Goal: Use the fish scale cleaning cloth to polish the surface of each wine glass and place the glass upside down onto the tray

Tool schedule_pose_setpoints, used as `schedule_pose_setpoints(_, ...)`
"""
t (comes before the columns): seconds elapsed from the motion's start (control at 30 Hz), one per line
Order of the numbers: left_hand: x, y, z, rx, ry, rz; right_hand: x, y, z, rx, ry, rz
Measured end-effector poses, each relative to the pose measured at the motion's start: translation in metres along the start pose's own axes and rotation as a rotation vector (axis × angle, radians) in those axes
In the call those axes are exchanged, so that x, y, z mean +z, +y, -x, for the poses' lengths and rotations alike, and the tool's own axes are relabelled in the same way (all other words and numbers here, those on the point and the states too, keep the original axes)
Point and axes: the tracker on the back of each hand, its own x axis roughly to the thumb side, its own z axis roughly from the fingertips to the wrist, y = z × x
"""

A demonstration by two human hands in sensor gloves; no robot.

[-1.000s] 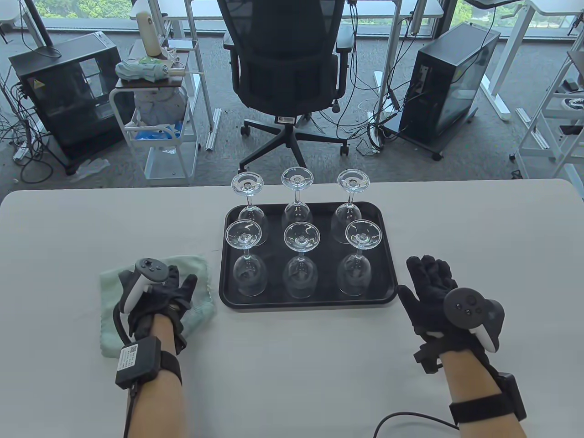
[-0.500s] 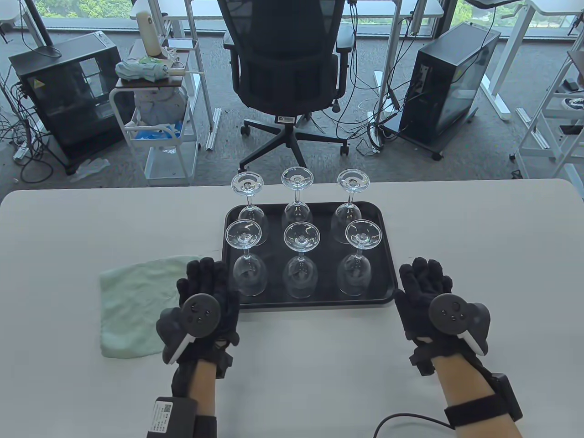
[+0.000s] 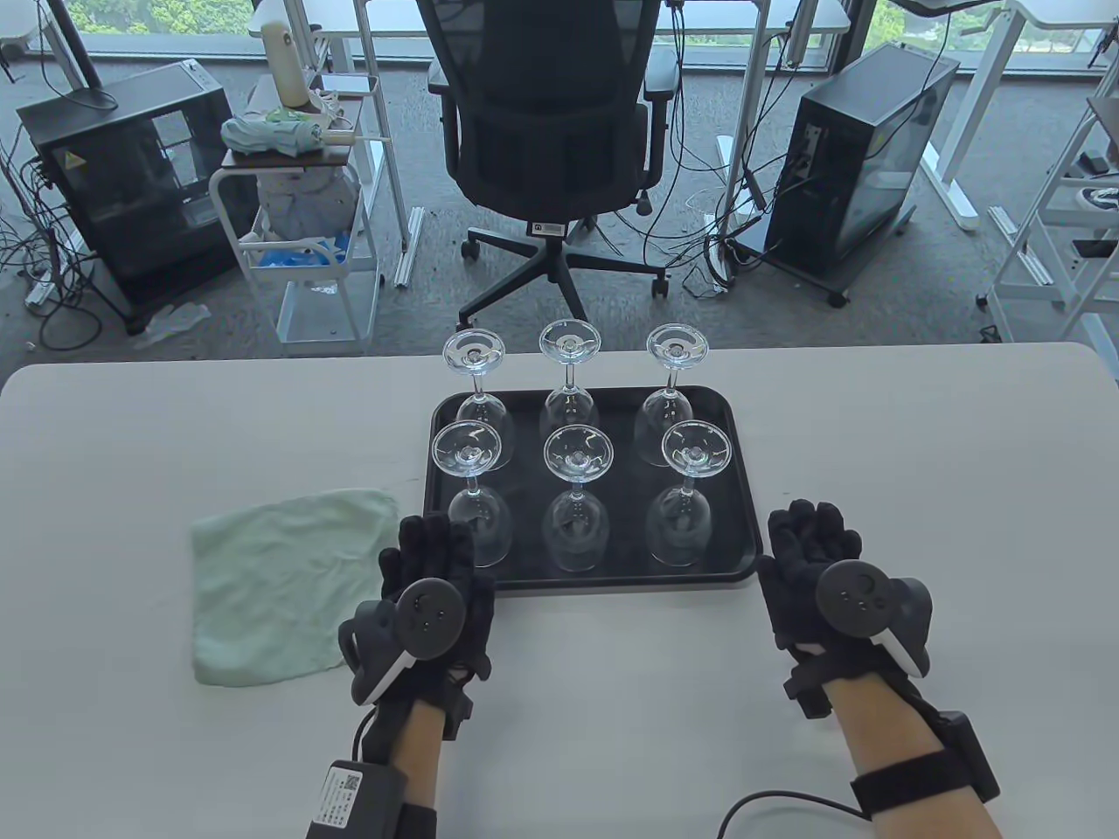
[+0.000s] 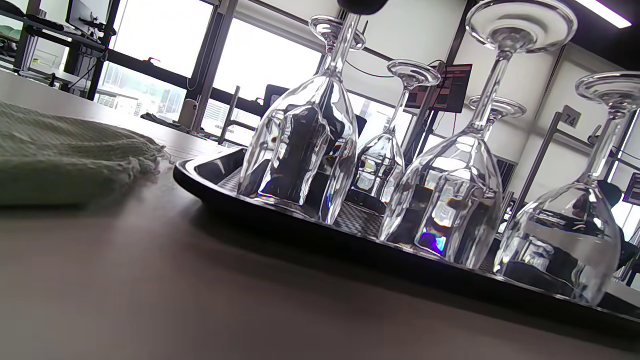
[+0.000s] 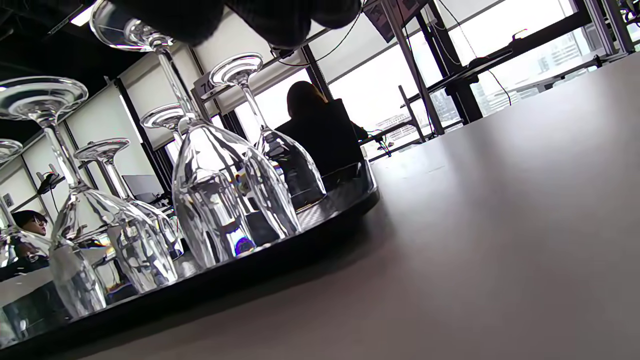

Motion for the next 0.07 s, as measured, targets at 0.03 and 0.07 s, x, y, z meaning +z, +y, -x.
schedule_pose_setpoints(0.03,-0.0003,-0.0002,-0.0003,0.001,0.001,0.002,-0.0004,-0.0001,-0.0007,-0.005,0.001,-0.004)
schedule_pose_setpoints(0.07,-0.0006,-0.0004,-0.0005,0.004,0.000,0.002,-0.0006,-0.0003,-0.0012,-0.007,0.000,-0.006)
